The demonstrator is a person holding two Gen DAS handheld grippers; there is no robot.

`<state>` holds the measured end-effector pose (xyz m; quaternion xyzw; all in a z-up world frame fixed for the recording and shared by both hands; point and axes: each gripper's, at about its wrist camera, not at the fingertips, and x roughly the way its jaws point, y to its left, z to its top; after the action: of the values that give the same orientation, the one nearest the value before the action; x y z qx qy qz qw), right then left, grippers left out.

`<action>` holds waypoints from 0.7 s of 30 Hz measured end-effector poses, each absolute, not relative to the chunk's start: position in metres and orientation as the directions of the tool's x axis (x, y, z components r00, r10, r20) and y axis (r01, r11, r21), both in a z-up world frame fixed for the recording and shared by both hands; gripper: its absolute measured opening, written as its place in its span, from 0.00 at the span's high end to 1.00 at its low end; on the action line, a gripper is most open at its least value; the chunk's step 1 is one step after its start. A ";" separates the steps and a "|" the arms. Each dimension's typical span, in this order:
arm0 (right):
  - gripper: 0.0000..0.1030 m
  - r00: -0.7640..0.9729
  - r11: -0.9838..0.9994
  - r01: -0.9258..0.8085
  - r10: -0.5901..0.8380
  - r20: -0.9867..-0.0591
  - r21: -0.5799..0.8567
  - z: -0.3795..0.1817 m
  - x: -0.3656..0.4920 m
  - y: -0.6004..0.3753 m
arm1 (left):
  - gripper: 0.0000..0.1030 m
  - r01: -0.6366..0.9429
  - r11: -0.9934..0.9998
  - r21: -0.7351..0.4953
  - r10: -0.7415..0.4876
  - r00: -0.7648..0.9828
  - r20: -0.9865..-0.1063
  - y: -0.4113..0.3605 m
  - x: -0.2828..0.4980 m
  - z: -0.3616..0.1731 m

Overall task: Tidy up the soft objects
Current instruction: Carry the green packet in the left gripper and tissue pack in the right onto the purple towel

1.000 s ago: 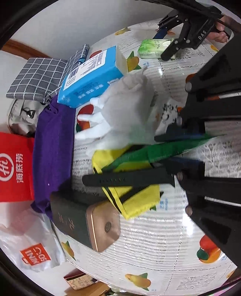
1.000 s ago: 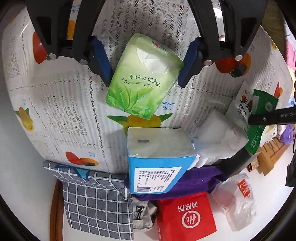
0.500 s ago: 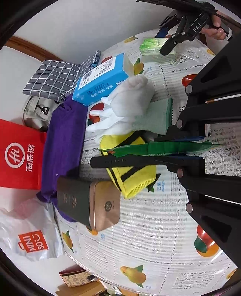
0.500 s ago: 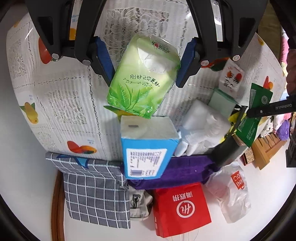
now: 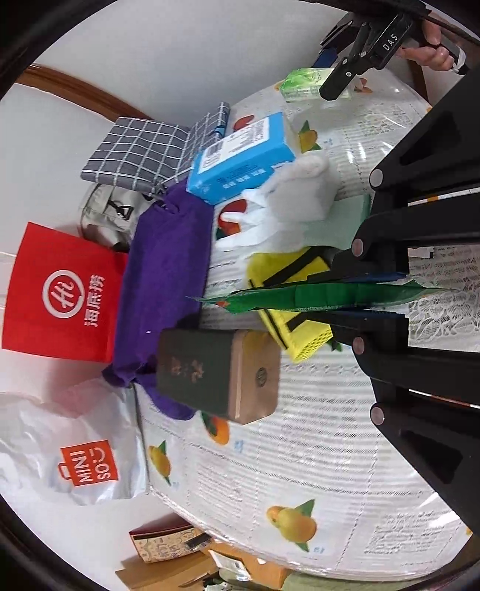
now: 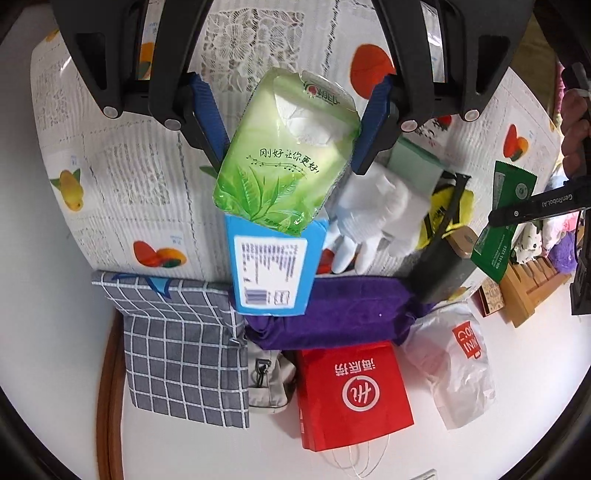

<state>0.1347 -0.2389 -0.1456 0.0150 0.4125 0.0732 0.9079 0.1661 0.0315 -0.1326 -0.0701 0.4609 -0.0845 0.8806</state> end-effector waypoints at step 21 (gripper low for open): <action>0.36 0.703 0.985 -0.158 0.158 -0.693 0.064 -0.095 0.215 -0.221 | 0.89 0.030 0.987 -0.160 -0.145 0.606 -0.782 0.041 0.232 -0.093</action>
<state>0.2147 -0.2208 -0.0950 -0.0001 0.3754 0.0855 0.9229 0.2325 0.0412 -0.0931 -0.0654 0.4413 -0.0491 0.8936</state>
